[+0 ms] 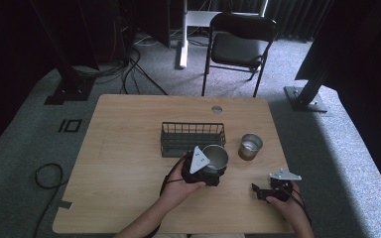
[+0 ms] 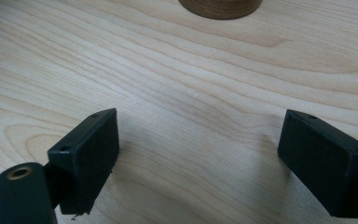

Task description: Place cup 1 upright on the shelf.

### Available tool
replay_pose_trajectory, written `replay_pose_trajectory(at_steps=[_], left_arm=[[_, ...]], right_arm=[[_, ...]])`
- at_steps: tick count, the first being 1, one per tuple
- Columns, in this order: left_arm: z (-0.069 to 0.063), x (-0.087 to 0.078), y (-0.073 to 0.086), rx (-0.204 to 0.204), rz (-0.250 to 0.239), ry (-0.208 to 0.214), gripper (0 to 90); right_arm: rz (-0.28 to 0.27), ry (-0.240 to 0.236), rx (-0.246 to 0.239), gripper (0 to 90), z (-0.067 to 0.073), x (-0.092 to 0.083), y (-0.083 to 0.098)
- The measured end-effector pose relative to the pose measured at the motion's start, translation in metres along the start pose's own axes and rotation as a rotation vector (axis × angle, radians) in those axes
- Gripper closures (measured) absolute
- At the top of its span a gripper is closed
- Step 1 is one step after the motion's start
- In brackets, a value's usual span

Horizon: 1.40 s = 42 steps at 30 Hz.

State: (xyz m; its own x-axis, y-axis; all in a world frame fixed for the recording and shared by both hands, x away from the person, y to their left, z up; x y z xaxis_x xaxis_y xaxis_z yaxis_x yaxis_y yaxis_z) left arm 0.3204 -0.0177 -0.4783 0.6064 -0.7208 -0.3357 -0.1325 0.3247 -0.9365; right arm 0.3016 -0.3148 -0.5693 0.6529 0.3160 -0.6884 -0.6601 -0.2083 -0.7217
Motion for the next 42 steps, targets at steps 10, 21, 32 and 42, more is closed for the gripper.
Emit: replay_pose_trajectory(at_steps=[10, 21, 32, 42], left_arm=[[0.014, -0.014, -0.020, 0.014, -0.029, -0.025, 13.8], [0.032, -0.023, -0.042, 0.020, -0.061, -0.069, 13.8], [0.069, -0.026, -0.057, -0.007, -0.079, -0.176, 13.8], [0.098, -0.023, -0.060, -0.042, -0.077, -0.263, 13.8]], right_arm=[[-0.001, 0.000, -0.001, 12.1, 0.000, 0.000, 0.000], [0.000, 0.000, 0.000, 12.1, 0.000, 0.000, 0.000], [0.000, 0.000, 0.000, 12.1, 0.000, 0.000, 0.000], [0.000, 0.000, 0.000, 12.1, 0.000, 0.000, 0.000]])
Point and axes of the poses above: each handheld gripper's, and its own axes: x roughly forward along the jaws, y roughly out of its underside, z roughly to its left, the point moved 2 cm from there along x, roughly forward along the jaws, and after that the axes turned 5 degrees about x, right-handed, at the moved point
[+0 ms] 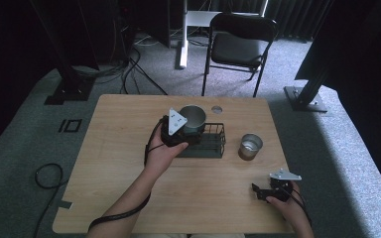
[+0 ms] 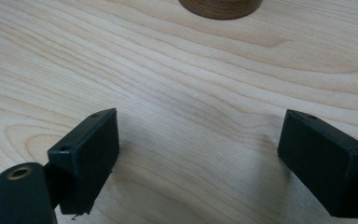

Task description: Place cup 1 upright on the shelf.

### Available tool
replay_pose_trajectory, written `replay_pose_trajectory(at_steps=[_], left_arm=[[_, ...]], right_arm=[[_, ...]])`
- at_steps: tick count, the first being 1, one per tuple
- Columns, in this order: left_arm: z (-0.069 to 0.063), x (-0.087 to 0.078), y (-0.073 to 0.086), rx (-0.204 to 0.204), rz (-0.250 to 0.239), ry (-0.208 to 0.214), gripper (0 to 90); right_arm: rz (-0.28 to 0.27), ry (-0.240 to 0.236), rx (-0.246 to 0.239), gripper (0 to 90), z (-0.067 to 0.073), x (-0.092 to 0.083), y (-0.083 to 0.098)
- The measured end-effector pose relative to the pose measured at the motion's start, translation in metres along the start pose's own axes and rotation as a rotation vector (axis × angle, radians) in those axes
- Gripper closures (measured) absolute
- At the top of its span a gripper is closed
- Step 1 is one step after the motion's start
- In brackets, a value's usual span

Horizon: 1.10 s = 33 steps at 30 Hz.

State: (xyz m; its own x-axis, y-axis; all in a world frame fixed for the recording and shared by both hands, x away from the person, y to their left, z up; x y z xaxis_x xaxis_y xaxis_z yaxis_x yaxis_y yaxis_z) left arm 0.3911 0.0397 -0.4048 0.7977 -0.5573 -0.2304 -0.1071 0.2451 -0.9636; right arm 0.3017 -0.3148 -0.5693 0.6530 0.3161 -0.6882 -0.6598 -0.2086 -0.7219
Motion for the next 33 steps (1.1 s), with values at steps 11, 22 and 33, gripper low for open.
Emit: replay_pose_trajectory(at_steps=[11, 22, 33], left_arm=[[0.023, 0.014, 0.016, -0.039, 0.041, -0.064, 13.8], [0.032, 0.024, 0.036, -0.076, 0.066, -0.116, 13.8], [0.035, 0.031, 0.056, -0.105, 0.075, -0.153, 13.8]], right_arm=[[0.001, 0.000, 0.001, 12.1, 0.000, 0.000, 0.000], [0.001, 0.000, 0.001, 12.1, 0.000, 0.000, 0.000], [0.001, 0.000, 0.000, 12.1, 0.000, 0.000, 0.000]])
Point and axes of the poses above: each handheld gripper's, and its own axes: x roughly forward along the jaws, y roughly out of its underside, z roughly to its left, the point moved 2 cm from there along x, roughly forward along the jaws, and after that the axes turned 5 degrees about x, right-handed, at the moved point
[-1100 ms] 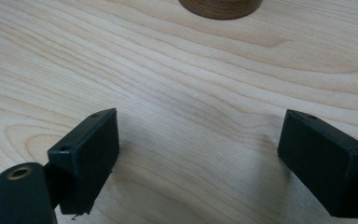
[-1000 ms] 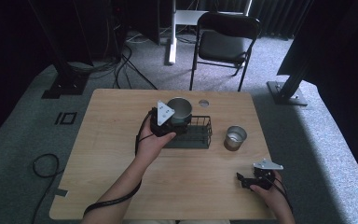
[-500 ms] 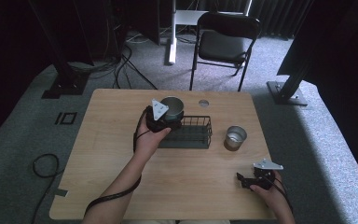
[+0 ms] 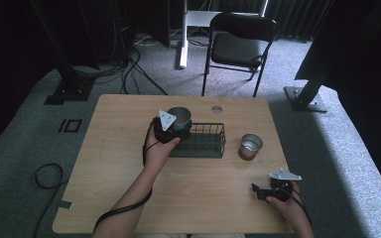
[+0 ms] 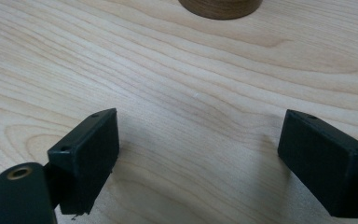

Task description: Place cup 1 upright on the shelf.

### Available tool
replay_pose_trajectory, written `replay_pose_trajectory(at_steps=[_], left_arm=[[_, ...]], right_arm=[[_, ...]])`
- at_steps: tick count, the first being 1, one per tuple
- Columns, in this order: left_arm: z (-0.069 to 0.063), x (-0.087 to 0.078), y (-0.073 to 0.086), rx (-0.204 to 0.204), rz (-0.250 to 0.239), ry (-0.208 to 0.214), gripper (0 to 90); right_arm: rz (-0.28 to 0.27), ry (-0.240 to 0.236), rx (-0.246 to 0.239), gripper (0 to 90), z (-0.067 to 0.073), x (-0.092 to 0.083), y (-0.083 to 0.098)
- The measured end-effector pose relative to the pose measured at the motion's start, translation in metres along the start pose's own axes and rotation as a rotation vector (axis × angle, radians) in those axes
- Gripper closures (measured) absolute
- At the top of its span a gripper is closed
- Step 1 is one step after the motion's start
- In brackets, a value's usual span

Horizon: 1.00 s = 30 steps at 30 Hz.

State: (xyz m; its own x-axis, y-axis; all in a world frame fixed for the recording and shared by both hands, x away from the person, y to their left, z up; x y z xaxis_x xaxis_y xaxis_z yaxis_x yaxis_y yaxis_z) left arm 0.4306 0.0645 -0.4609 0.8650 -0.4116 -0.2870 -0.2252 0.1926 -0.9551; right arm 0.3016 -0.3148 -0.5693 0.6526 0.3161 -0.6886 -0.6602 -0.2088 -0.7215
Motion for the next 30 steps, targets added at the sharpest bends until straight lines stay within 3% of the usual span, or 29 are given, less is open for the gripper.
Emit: replay_pose_trajectory(at_steps=[12, 30], left_arm=[[-0.003, 0.005, 0.013, -0.012, -0.017, -0.032, 13.7], [-0.009, 0.010, 0.024, 0.063, 0.039, -0.032, 10.0]], right_arm=[[0.000, 0.000, 0.000, 12.1, 0.000, 0.000, 0.000], [0.000, 0.000, 0.000, 12.1, 0.000, 0.000, 0.000]])
Point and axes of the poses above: each handheld gripper's, and its own axes: x roughly forward along the jaws, y roughly out of its underside, z roughly to its left, the point moved 2 cm from there along x, roughly forward along the jaws, and after that the axes turned 5 degrees about x, right-handed, at the moved point
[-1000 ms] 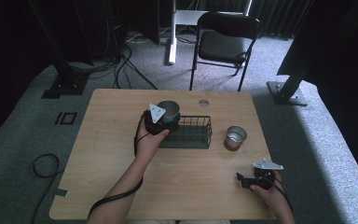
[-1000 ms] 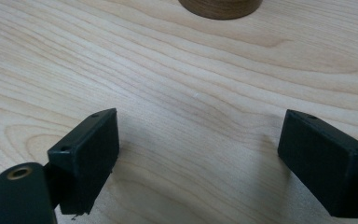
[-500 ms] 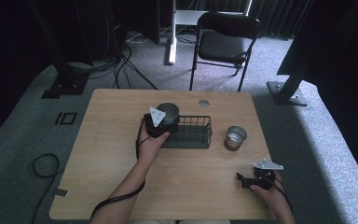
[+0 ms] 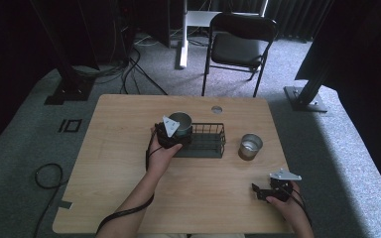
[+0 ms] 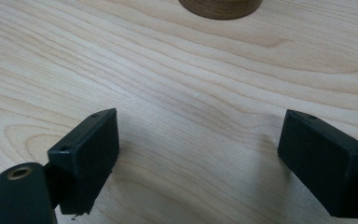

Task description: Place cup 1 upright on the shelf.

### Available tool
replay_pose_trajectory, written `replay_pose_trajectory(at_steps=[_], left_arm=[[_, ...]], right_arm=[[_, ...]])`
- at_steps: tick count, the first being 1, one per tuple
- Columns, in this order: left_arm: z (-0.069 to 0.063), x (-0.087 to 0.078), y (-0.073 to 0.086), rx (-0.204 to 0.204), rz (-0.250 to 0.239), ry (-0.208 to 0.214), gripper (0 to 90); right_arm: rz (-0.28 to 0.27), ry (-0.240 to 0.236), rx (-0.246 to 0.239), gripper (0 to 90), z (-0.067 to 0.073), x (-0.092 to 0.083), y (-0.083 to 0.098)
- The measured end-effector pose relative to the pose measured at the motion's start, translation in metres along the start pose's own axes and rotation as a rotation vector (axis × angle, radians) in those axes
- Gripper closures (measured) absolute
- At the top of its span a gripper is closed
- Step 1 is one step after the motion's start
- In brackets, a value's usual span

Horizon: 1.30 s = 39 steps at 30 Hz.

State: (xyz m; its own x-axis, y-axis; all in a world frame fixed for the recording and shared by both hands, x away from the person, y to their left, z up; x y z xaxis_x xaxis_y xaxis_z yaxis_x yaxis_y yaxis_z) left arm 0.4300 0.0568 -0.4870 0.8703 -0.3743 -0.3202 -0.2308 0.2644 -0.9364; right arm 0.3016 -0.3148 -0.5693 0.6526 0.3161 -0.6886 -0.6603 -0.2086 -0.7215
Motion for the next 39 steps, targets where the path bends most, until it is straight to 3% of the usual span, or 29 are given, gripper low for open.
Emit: replay_pose_trajectory(at_steps=[10, 13, 19, 25, 39], left_arm=[[0.000, -0.006, -0.002, -0.010, 0.010, 0.029, 10.0], [0.000, -0.008, -0.002, 0.017, 0.015, 0.029, 10.0], [0.003, -0.015, -0.004, 0.035, 0.010, 0.018, 10.0], [0.002, -0.021, -0.006, 0.050, 0.021, 0.038, 10.0], [0.009, -0.040, -0.002, 0.054, 0.036, 0.072, 10.0]], right_arm=[[0.000, 0.000, 0.000, 12.1, 0.000, 0.000, 0.000], [0.000, 0.000, 0.000, 12.1, 0.000, 0.000, 0.000], [0.000, 0.000, 0.000, 12.1, 0.000, 0.000, 0.000], [0.000, 0.000, 0.000, 12.1, 0.000, 0.000, 0.000], [0.000, 0.000, -0.001, 12.1, 0.000, 0.000, 0.000]])
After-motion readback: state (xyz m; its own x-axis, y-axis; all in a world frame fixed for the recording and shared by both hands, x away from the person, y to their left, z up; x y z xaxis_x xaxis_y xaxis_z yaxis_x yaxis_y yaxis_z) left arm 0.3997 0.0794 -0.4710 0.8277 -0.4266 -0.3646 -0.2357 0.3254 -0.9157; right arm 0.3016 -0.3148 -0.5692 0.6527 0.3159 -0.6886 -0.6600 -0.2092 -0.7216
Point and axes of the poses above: each handheld gripper's, and its own axes: x roughly forward along the jaws, y roughly out of its underside, z roughly to its left, the point moved 2 cm from there along x, roughly forward along the jaws, and after that the axes turned 5 degrees about x, right-handed, at the moved point
